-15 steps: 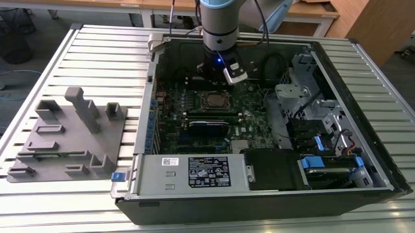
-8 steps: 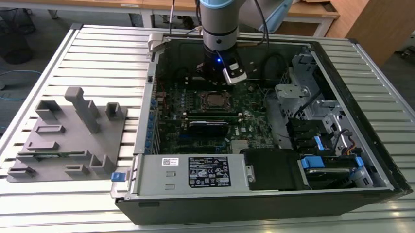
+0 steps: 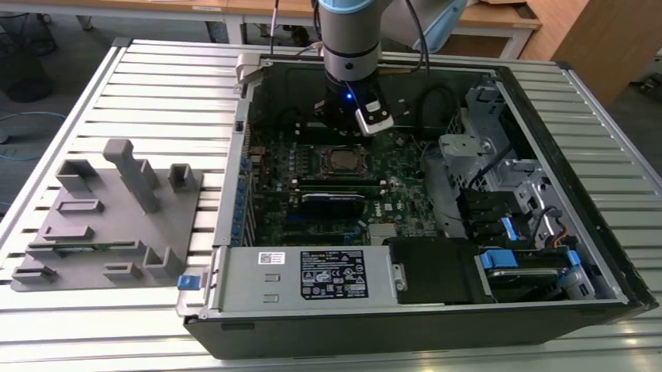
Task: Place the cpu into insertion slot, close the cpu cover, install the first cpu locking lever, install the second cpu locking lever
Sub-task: 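Install the first cpu locking lever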
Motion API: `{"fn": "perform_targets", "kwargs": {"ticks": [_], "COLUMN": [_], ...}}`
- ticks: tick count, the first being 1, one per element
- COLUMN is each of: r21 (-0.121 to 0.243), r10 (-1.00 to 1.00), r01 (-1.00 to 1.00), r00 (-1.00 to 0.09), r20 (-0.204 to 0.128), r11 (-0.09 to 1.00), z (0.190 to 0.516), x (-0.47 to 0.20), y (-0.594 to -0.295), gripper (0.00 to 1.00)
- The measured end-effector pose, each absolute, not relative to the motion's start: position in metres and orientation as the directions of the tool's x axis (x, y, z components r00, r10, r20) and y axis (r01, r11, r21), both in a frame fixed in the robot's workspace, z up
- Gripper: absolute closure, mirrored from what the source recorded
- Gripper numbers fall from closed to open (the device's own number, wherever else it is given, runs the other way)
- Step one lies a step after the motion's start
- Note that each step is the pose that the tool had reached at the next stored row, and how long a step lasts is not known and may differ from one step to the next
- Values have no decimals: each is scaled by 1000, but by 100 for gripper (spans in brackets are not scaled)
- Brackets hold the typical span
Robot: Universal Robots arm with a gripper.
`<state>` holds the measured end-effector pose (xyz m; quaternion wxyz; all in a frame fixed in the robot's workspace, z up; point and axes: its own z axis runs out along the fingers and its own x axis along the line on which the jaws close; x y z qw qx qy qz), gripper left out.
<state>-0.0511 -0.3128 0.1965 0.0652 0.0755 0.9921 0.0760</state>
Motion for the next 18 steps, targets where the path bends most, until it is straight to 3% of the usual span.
{"fn": "perform_targets", "kwargs": {"ticks": [18], "r21": [158], "r10": [193], "r01": [171], "r00": [-972], "r20": [-133], "r11": [973], "z": [197], "x": [-54], "y": [-313], "gripper": [90]}}
